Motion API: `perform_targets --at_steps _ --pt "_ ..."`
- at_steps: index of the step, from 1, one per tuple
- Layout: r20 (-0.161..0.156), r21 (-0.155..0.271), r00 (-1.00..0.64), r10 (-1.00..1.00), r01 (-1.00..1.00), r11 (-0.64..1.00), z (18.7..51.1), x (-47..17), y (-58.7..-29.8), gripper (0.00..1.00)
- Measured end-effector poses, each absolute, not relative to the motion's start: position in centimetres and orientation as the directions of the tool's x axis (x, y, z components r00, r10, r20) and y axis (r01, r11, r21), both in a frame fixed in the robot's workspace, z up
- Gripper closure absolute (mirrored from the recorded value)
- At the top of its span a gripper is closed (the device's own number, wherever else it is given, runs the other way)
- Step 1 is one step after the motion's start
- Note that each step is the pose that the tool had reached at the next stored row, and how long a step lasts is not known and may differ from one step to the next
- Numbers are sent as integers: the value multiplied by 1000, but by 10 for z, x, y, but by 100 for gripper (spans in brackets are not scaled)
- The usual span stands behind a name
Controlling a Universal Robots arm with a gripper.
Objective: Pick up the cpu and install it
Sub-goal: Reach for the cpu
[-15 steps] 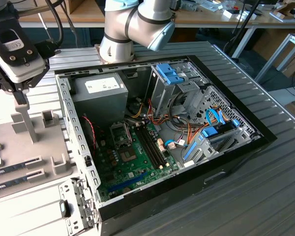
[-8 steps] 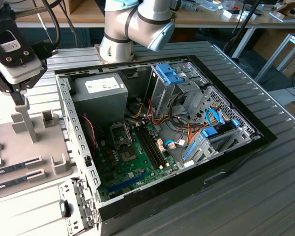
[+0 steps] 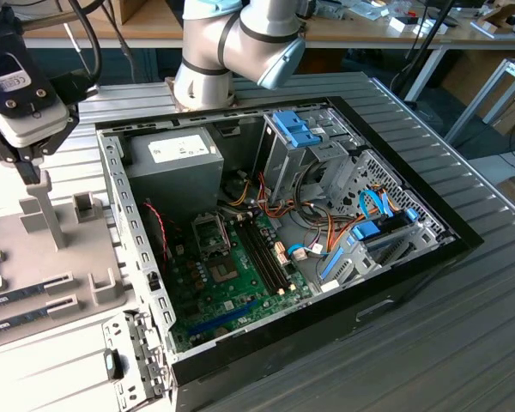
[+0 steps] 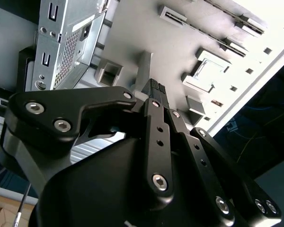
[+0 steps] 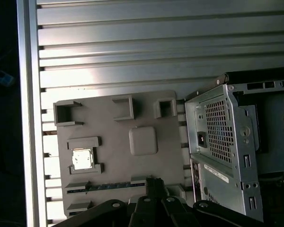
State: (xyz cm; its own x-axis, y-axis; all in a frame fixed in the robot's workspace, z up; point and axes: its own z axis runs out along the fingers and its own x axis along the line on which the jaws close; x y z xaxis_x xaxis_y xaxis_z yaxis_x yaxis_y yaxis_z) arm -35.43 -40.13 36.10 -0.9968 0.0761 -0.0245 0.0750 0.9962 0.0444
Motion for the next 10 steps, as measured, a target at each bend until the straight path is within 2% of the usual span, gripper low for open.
perform_targets --at_steps 10 --pt "-24 44 -997 76 75 996 361 -356 -401 90"
